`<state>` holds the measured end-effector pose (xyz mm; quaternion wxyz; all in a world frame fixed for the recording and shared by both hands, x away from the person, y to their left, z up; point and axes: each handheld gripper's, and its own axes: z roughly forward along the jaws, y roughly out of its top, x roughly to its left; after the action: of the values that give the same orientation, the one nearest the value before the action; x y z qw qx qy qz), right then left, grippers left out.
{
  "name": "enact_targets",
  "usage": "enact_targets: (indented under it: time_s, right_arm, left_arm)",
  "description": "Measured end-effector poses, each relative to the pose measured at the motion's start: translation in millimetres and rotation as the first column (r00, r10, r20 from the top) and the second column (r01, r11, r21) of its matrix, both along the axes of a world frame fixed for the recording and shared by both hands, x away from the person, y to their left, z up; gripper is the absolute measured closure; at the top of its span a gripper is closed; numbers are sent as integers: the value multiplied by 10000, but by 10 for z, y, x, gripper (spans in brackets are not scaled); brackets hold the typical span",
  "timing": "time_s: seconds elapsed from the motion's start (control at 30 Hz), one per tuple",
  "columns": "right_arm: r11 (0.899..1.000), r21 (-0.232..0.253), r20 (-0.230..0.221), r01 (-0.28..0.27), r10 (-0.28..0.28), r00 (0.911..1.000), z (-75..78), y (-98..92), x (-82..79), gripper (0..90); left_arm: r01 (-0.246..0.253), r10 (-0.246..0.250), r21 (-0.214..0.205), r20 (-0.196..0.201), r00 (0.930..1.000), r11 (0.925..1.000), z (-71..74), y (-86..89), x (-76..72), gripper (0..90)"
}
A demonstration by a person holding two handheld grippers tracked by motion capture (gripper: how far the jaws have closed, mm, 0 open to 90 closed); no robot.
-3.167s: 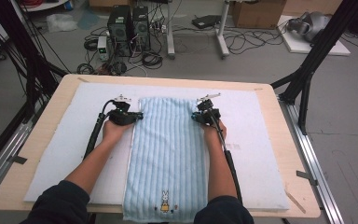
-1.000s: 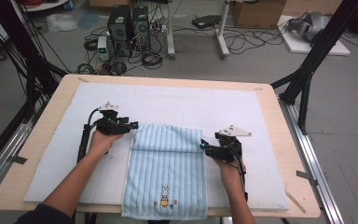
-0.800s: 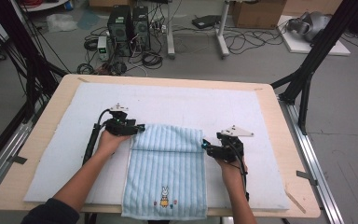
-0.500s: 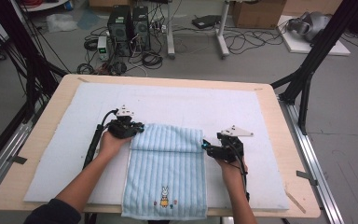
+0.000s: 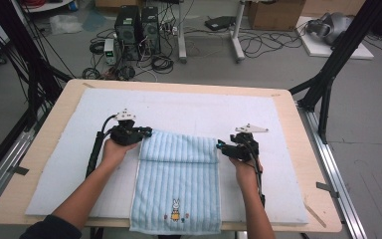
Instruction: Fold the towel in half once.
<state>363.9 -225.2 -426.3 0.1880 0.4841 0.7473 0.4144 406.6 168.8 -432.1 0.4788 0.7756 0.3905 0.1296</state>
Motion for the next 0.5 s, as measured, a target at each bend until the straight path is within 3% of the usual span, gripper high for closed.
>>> enact_targets:
  time_s: [0.1,0.17,0.27,0.3,0.33,0.37,0.4,0.47,0.5]
  right_arm:
    - [9998,-154,-446,-147,140,9989,-11,126,200,420]
    - [9993,-210,-1079,-300,276,9938,-24,222,351,420]
    - [9934,-828,-1722,-791,639,9830,-64,363,506,516]
    - [9871,-1221,-1947,-1040,789,9777,-92,417,545,573]
    - [9812,-1614,-1803,-1054,757,9807,-96,454,547,629]
    - [9787,-1639,-1800,-1233,932,9792,-83,462,548,733]
    - [9765,-1575,-1812,-1475,1182,9763,-81,464,549,757]
    - [9640,-2132,-1499,-1591,1287,9803,-61,487,527,819]
    - [9634,-2181,-1338,-1556,1284,9827,-43,492,515,823]
  left_arm:
    - [1,-1,-168,-9,10000,9999,10,10,0,824]
    - [-41,40,-211,-15,10000,9998,10,15,3,824]
    - [-108,107,-299,-10,9999,9995,12,30,6,824]
    - [-107,106,-323,-14,9999,9994,18,39,8,824]
    - [-120,119,-435,-27,9999,9990,22,41,5,824]
    - [-116,116,-505,-7,9999,9987,29,45,3,824]
    - [-106,107,-578,22,9999,9983,39,45,0,824]
    - [-54,61,-699,105,9999,9975,66,47,-15,824]
    - [-43,56,-760,163,9999,9971,82,50,-24,824]
